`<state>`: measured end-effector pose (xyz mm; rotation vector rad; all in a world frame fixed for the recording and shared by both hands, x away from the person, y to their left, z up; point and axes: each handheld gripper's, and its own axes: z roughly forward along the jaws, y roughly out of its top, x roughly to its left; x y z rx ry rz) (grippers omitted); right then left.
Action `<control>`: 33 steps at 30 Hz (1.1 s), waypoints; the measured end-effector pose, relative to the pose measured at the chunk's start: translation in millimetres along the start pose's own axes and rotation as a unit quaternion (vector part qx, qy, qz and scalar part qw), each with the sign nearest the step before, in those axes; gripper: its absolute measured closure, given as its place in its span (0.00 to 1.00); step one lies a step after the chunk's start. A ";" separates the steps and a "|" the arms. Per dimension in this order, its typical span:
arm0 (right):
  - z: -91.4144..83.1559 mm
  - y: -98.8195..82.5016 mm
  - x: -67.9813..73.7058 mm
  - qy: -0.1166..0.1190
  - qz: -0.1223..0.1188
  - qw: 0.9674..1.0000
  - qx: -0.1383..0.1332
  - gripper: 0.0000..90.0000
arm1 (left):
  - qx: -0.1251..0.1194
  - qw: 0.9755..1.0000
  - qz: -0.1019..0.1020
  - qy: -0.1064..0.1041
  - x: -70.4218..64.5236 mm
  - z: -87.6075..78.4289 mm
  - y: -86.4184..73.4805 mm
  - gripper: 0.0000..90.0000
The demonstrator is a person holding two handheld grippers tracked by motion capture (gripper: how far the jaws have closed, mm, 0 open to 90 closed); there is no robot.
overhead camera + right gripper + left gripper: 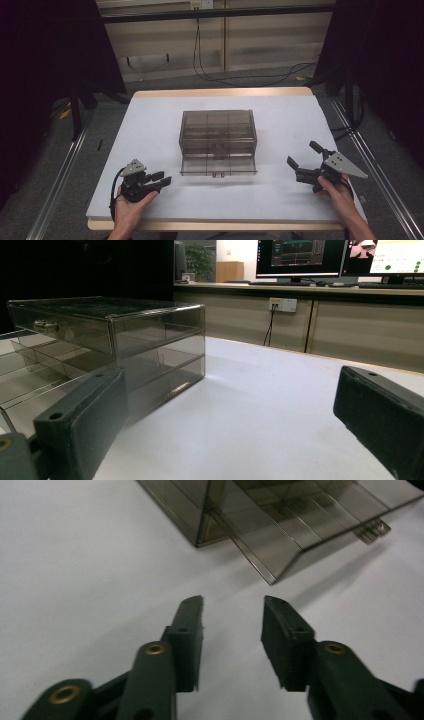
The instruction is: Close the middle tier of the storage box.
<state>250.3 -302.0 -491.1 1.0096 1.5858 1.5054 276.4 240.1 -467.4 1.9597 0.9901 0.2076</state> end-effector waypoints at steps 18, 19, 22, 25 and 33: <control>0.0 0.0 0.0 -0.001 0.002 1.000 0.000 0.01 | 0.027 0.992 0.095 -0.082 -32.0 5.4 0.8 1.00; 0.0 0.0 0.1 -0.001 0.002 1.000 0.000 0.01 | 0.027 0.991 0.099 -0.088 -33.4 6.7 0.8 1.00; 0.0 0.0 0.0 -0.001 0.002 1.000 0.000 0.01 | 0.034 0.989 0.106 -0.093 -36.7 7.9 1.2 1.00; -0.1 0.0 0.1 -0.001 0.002 1.000 0.000 0.01 | 0.037 0.988 0.112 -0.097 -41.3 11.3 1.6 1.00; 0.0 0.0 0.1 -0.001 0.001 1.000 0.000 0.01 | 0.051 0.982 0.147 -0.111 -49.3 22.8 8.7 1.00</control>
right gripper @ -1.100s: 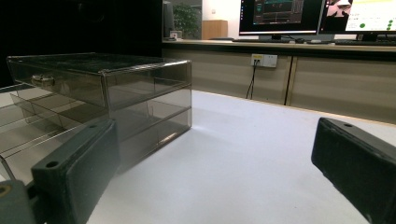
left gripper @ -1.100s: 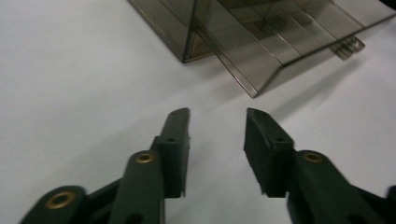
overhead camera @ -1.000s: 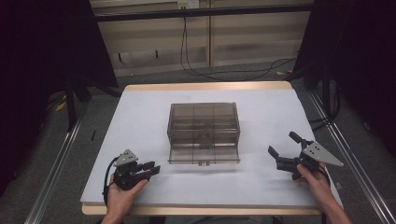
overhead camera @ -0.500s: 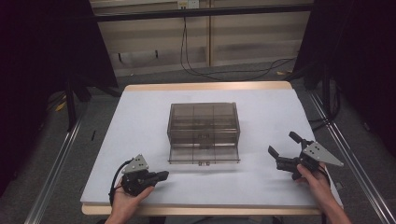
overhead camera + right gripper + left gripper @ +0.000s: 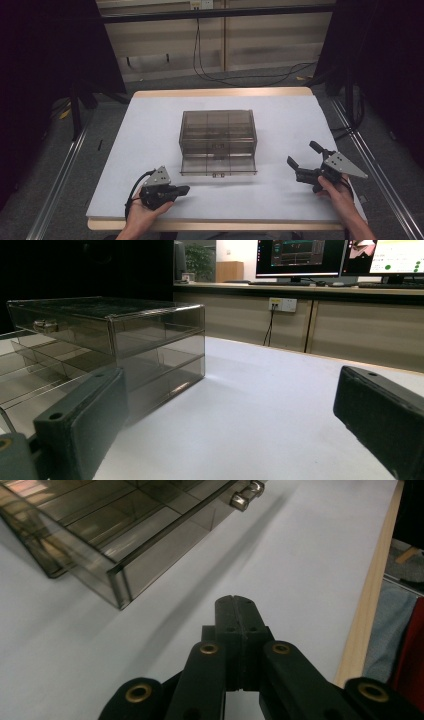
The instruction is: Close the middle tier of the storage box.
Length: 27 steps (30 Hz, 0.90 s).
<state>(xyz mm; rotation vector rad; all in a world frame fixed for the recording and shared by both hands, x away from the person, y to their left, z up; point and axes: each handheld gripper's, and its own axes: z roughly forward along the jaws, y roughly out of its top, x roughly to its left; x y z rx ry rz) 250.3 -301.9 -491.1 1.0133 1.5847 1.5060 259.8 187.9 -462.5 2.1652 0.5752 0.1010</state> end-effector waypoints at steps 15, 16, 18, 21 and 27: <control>0.0 0.0 -0.2 0.000 0.001 1.000 0.000 0.01 | 0.012 1.000 0.019 -0.015 -6.1 10.2 9.0 1.00; 0.0 0.0 0.0 -0.001 0.000 1.000 0.000 0.01 | 0.004 1.000 0.017 -0.019 -6.9 13.3 8.8 1.00; -0.1 0.0 0.0 -0.001 0.001 1.000 0.000 0.01 | 0.009 1.000 0.018 -0.021 -7.5 13.6 10.7 1.00; 0.0 0.0 -0.1 -0.001 0.001 1.000 0.000 0.01 | 0.009 1.000 0.020 -0.021 -7.6 14.6 11.9 1.00; 0.0 0.0 0.0 0.000 0.000 1.000 0.000 0.01 | 0.016 0.999 0.022 -0.022 -8.9 18.2 14.8 1.00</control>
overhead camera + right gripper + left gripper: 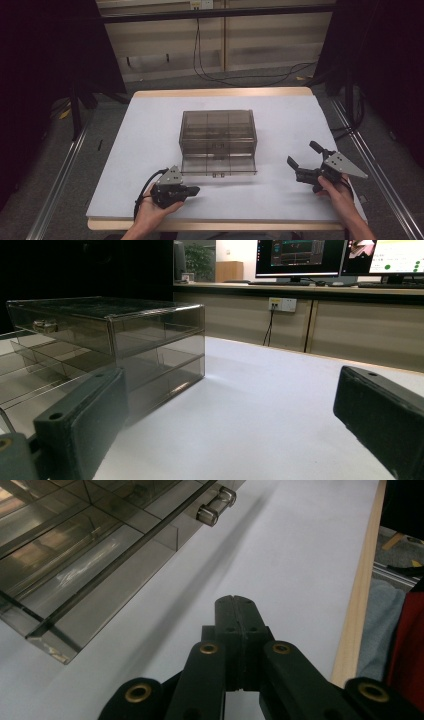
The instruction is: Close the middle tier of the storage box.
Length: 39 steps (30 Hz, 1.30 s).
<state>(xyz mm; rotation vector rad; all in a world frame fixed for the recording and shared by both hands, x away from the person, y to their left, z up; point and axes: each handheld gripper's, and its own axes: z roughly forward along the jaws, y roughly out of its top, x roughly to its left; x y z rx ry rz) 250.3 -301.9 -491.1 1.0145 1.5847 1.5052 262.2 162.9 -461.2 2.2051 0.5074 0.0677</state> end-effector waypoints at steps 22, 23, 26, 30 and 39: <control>0.2 0.1 -0.1 -0.002 0.004 1.000 0.000 0.01 | 0.003 1.000 0.023 -0.013 2.3 10.9 19.1 1.00; 0.0 0.1 -0.2 0.000 0.002 1.000 0.001 0.01 | 0.002 1.000 0.022 -0.016 3.1 13.0 19.5 1.00; 0.3 0.1 -0.2 -0.001 0.005 1.000 -0.001 0.01 | 0.018 0.999 0.028 -0.016 5.6 14.0 21.0 1.00; 0.1 0.1 -0.2 0.000 0.002 1.000 0.001 0.01 | 0.009 0.999 0.028 -0.013 6.3 14.3 24.1 1.00; 0.1 0.1 -0.2 0.000 0.003 1.000 0.000 0.01 | 0.011 0.999 0.036 -0.012 6.5 21.2 34.5 1.00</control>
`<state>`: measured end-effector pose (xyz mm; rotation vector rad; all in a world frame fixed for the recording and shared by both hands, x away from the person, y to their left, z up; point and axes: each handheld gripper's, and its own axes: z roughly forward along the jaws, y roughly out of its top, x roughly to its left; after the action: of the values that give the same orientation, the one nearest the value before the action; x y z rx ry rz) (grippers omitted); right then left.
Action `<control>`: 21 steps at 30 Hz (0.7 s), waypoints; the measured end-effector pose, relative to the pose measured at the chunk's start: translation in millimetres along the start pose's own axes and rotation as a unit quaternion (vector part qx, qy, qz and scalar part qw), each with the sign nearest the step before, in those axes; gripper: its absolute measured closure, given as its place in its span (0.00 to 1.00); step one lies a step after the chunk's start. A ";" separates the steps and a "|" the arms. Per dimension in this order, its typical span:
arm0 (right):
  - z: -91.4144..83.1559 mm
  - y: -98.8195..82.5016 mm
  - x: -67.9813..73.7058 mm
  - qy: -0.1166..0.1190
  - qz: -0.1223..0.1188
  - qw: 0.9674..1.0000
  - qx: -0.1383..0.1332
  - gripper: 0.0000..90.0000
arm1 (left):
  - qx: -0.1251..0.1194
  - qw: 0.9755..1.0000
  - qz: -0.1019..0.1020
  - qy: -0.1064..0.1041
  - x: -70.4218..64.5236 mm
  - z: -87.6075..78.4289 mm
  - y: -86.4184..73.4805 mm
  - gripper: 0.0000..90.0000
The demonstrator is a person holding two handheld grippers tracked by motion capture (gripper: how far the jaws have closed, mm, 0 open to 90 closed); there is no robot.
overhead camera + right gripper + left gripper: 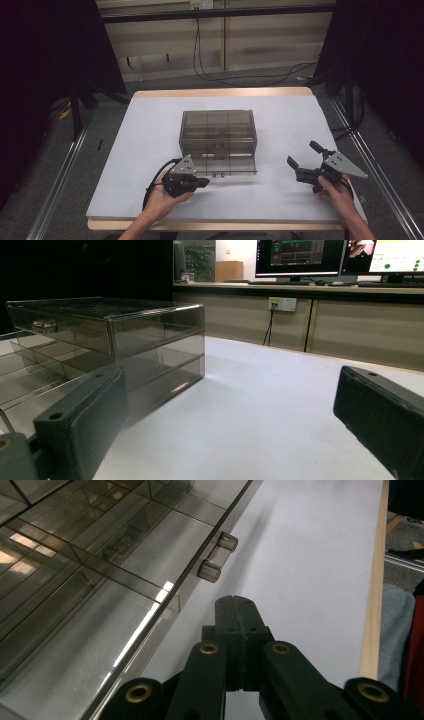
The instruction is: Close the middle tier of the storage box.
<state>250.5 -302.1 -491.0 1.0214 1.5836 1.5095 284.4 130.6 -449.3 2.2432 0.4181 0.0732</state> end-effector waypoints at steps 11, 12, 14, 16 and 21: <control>0.0 -0.1 0.0 0.000 -0.003 1.000 0.000 0.01 | 0.013 1.000 -0.003 0.008 2.8 6.4 1.8 1.00; 0.0 -0.1 0.0 0.000 -0.003 1.000 0.000 0.01 | 0.010 1.000 -0.004 0.009 3.5 7.5 1.2 1.00; 0.0 0.0 0.0 0.000 -0.002 1.000 0.001 0.01 | 0.011 1.000 -0.004 0.009 4.4 8.3 0.9 1.00; 0.0 -0.1 0.0 0.000 -0.003 1.000 0.000 0.01 | 0.013 1.000 -0.004 0.006 5.9 9.3 0.8 1.00; 0.0 0.0 -0.1 -0.001 -0.001 1.000 0.001 0.01 | 0.013 1.000 -0.007 0.009 7.6 12.0 0.4 1.00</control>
<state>250.5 -302.2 -491.0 1.0208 1.5847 1.5049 294.0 124.0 -457.5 2.2663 0.4456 0.0809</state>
